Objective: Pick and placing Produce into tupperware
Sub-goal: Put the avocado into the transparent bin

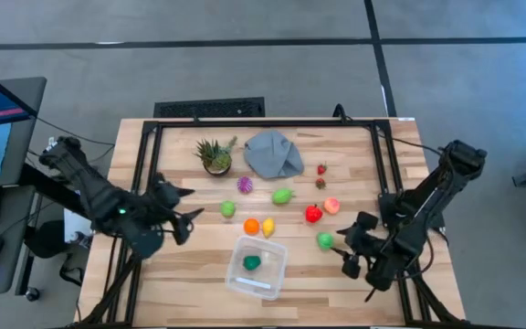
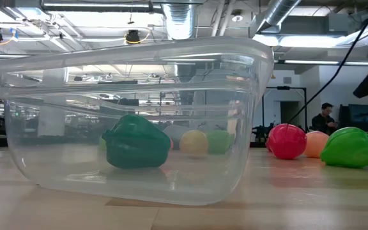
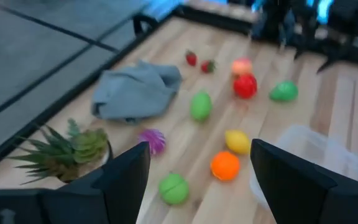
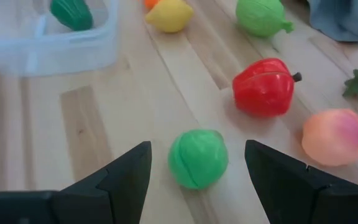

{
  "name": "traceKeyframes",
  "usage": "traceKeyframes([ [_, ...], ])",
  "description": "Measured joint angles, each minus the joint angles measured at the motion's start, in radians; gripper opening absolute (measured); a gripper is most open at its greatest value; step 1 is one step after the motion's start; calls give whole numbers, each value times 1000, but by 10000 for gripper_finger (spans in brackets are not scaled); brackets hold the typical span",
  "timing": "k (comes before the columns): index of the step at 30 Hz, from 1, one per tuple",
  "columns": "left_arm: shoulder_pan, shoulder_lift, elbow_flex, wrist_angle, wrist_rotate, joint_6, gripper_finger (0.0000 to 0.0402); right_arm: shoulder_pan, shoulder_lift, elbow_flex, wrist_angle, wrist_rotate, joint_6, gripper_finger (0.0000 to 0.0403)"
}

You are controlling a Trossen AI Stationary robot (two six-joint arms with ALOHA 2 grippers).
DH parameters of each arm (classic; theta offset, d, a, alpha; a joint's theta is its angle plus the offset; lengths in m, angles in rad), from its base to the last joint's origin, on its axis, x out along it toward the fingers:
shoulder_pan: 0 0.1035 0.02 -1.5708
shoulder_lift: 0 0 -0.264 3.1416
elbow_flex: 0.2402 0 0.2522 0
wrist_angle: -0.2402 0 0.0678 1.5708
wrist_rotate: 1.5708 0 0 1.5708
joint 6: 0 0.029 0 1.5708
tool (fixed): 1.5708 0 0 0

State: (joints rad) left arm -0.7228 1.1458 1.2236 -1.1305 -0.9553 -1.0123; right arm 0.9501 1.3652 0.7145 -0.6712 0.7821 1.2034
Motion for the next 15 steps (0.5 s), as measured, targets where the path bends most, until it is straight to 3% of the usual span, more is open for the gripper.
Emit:
traceKeyframes([
  [6,-109,-7,-4,-184,-98,-224,270,-23,41,4,5,-18,0,281],
  [15,-224,-8,-113,-226,-199,-491,270,-24,45,4,23,-58,-30,281],
])
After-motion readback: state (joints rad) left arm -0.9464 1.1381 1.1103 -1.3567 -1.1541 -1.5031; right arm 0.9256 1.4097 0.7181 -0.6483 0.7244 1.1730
